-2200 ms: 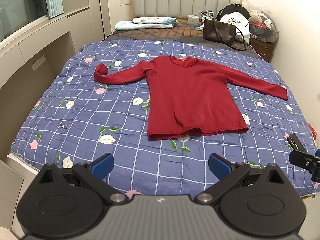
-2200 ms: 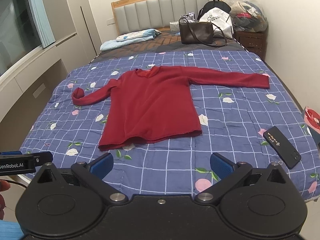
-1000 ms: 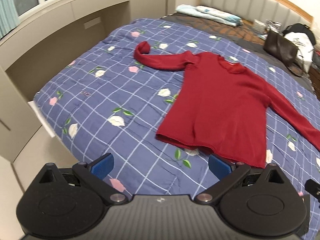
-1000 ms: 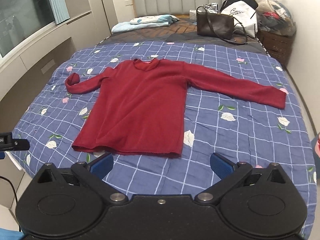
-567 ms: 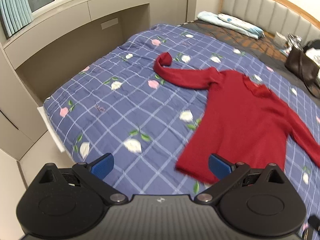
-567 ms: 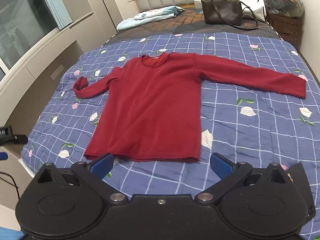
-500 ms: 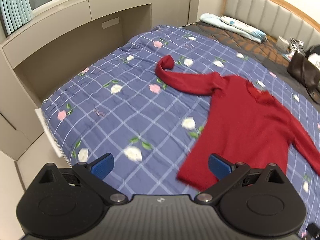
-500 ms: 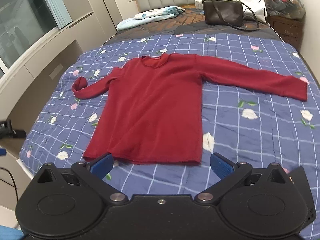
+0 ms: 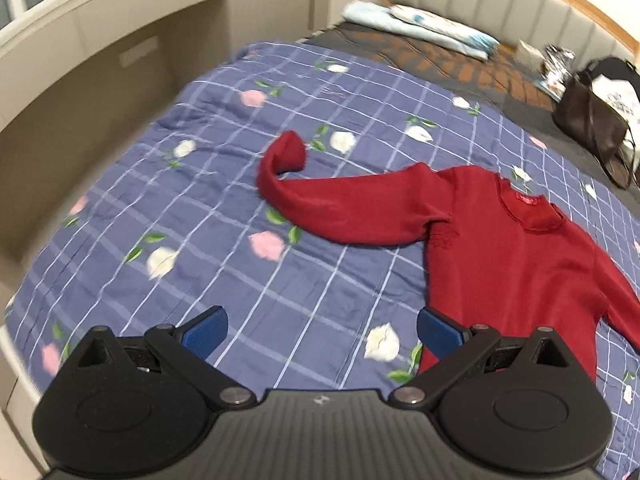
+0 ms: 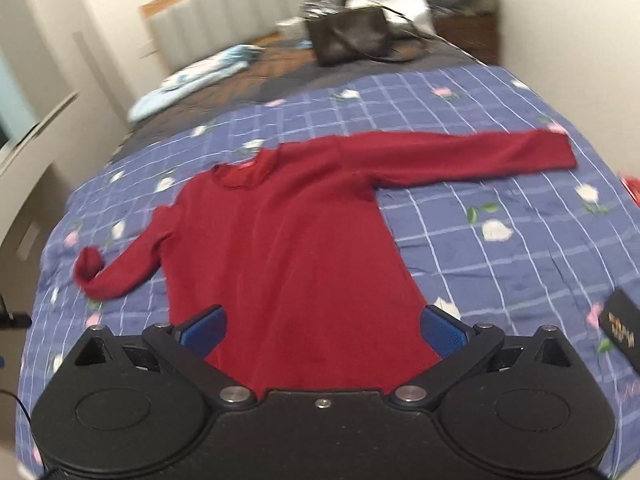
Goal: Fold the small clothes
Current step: 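Move the right gripper to the sweater sleeve cuff and open it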
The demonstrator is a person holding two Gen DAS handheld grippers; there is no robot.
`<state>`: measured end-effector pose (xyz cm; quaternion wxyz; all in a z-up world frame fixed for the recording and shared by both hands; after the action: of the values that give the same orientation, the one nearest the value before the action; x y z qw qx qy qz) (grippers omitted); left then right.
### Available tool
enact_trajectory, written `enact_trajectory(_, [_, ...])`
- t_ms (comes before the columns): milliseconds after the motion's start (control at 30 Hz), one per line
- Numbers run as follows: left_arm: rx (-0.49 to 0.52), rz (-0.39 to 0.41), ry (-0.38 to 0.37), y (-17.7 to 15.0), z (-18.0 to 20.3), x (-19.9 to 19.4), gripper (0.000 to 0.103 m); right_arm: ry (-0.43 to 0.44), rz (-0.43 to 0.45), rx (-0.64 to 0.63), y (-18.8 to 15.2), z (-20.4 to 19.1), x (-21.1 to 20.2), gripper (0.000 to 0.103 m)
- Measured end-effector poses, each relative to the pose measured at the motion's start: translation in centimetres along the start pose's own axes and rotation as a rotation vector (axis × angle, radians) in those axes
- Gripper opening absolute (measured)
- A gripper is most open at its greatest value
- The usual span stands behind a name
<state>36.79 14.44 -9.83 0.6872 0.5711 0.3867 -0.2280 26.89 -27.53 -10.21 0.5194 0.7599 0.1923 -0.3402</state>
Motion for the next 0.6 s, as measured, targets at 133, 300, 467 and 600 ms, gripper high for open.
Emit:
enact_trajectory(133, [0.050, -0.012, -0.039, 1.0, 2.0, 3.2, 0.103, -0.066, 0.024, 0.025, 0.4, -0.5, 0.3, 0.102])
enact_trajectory(300, [0.105, -0.034, -0.077, 1.2, 5.0, 6.0, 0.103, -0.150, 0.013, 0.035, 0.3, 0.9, 1.9, 0.102])
enact_trajectory(467, [0.168, -0.048, -0.098, 0.5, 8.9, 7.8, 0.103, -0.184, 0.004, 0.116, 0.4, 3.7, 3.9, 0.102])
enact_trajectory(600, [0.215, -0.045, -0.122, -0.2, 13.3, 8.9, 0.103, -0.199, -0.005, 0.161, 0.6, 6.9, 5.8, 0.102])
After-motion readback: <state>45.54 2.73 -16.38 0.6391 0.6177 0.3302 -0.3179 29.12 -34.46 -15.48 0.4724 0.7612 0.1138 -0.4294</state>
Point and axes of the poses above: each gripper's, at about its wrist camera, not at the fingertips, and x roughly the way its jaws point, z to its right, y to its top, the point moved 2 cm from there along x, roughly the way its jaws point, and after that the axes turned 8 degrees about z, right-handed, at the moved point
